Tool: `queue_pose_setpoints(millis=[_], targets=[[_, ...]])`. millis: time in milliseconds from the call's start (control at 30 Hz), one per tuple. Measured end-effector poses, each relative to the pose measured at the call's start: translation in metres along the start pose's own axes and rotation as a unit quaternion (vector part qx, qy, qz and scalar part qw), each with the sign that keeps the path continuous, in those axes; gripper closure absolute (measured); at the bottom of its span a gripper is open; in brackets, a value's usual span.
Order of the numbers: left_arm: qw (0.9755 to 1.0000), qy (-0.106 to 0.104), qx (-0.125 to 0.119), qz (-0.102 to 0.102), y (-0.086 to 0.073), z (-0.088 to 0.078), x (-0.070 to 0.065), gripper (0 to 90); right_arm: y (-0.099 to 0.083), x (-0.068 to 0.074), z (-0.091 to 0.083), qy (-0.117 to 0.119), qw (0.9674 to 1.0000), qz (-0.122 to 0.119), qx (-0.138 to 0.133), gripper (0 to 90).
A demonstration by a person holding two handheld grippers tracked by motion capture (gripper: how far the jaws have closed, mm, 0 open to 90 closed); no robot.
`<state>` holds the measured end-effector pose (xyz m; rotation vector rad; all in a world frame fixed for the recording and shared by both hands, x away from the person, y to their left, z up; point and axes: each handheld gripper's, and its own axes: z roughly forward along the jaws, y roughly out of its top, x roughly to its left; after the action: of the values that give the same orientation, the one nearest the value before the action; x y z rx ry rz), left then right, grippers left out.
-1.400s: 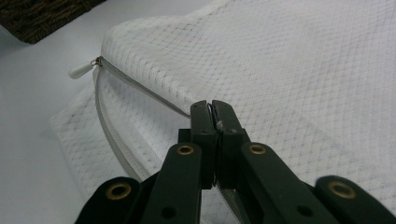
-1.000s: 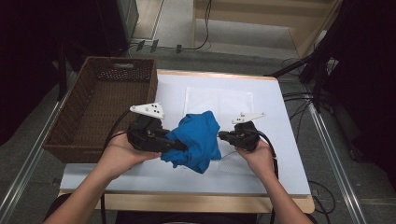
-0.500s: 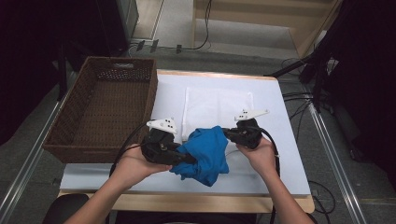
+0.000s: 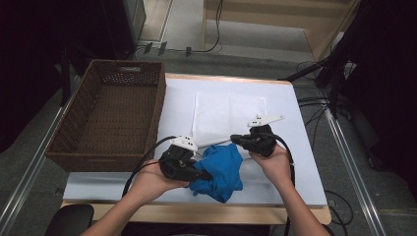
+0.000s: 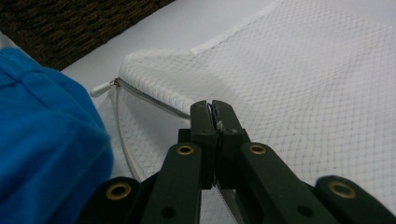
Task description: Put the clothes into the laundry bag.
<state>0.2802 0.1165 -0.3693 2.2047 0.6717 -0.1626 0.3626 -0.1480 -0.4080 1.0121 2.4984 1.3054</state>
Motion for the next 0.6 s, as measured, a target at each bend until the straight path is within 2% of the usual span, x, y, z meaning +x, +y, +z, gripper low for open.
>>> queue_pose_setpoints(millis=[133,267,333,467,600], targets=[[1.0000,0.008,0.004,-0.001,-0.002,0.011,0.000,71.3,0.001,0.001,-0.002,-0.002,1.0000,0.001,-0.001,90.0],[0.9994,0.028,0.014,0.013,-0.002,0.022,-0.001,71.3,0.002,0.003,-0.003,-0.005,0.9999,-0.006,-0.006,90.0],[0.9994,0.028,0.016,0.014,-0.003,0.028,0.001,71.3,0.003,0.003,-0.004,-0.004,0.9999,-0.009,-0.009,90.0],[0.9991,0.035,0.022,0.011,-0.004,0.038,0.006,71.3,0.004,0.004,-0.005,-0.003,0.9999,-0.006,-0.009,90.0],[0.9990,0.037,0.023,-0.003,-0.003,0.046,0.011,71.3,0.005,0.004,-0.008,0.000,0.9999,0.000,-0.010,90.0]])
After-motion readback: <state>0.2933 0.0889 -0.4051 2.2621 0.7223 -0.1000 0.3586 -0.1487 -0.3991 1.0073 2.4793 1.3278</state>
